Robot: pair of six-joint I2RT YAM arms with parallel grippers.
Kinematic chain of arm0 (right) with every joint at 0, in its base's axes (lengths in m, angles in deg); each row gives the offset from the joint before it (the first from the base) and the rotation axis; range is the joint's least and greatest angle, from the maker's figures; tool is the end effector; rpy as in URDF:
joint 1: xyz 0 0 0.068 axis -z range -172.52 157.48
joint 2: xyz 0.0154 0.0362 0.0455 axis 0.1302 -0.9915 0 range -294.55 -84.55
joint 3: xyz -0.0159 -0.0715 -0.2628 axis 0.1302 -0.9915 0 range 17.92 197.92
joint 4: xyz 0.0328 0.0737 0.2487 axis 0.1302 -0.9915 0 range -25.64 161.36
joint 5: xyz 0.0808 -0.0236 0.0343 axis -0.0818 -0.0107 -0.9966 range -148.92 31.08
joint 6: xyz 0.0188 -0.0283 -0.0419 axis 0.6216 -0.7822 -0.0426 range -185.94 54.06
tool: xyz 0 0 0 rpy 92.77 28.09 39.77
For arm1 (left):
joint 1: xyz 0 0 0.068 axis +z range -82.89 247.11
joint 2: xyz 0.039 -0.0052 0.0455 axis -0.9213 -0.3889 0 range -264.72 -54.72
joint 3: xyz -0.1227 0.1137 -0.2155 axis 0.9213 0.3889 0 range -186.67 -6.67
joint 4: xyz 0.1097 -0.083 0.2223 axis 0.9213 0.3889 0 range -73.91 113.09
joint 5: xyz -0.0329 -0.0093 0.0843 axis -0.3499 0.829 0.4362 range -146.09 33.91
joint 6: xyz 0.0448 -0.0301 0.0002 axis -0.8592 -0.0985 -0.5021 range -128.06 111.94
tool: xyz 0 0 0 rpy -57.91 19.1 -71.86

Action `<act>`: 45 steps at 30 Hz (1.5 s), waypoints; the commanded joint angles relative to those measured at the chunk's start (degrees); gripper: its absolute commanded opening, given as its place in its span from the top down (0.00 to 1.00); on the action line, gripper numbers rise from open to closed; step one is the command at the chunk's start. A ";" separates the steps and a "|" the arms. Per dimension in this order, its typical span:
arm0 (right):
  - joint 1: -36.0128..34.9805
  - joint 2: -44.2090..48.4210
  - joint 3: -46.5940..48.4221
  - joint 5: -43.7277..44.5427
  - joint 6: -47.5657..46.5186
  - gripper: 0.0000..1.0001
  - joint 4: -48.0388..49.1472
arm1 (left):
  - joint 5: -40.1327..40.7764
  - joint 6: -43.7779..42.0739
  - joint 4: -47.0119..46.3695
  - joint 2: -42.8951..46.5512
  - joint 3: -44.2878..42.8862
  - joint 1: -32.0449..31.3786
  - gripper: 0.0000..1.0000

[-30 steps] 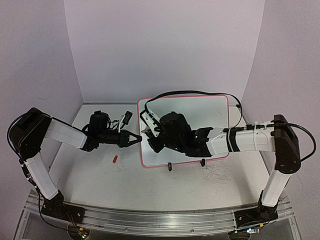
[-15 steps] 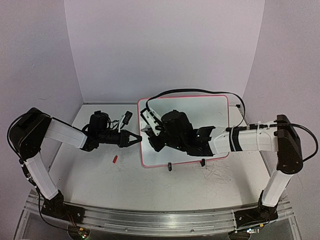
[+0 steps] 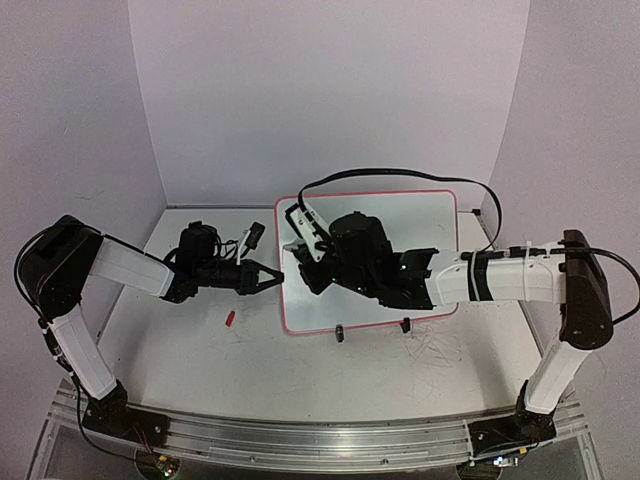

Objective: Write a sentence on the whiteboard

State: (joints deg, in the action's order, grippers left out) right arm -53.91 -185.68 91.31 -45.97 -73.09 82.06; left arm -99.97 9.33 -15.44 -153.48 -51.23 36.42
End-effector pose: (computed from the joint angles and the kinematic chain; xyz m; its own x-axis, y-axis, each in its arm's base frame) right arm 0.2080 0.3645 0.2798 -0.0454 -0.3367 -0.9405 -0.7645 0.6177 -0.1842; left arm 0.2833 -0.1969 0.1724 -0.5906 0.1001 -0.8007 0.7769 0.3387 -0.5307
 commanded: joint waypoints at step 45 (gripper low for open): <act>1.01 -4.27 3.36 4.16 -0.38 1.00 1.87 | -0.86 -1.92 -0.74 1.85 -1.06 -0.24 1.00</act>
State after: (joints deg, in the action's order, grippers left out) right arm -53.21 -189.61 93.38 -44.02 -73.43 82.51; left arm -99.99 9.23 -15.40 -153.48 -51.23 36.42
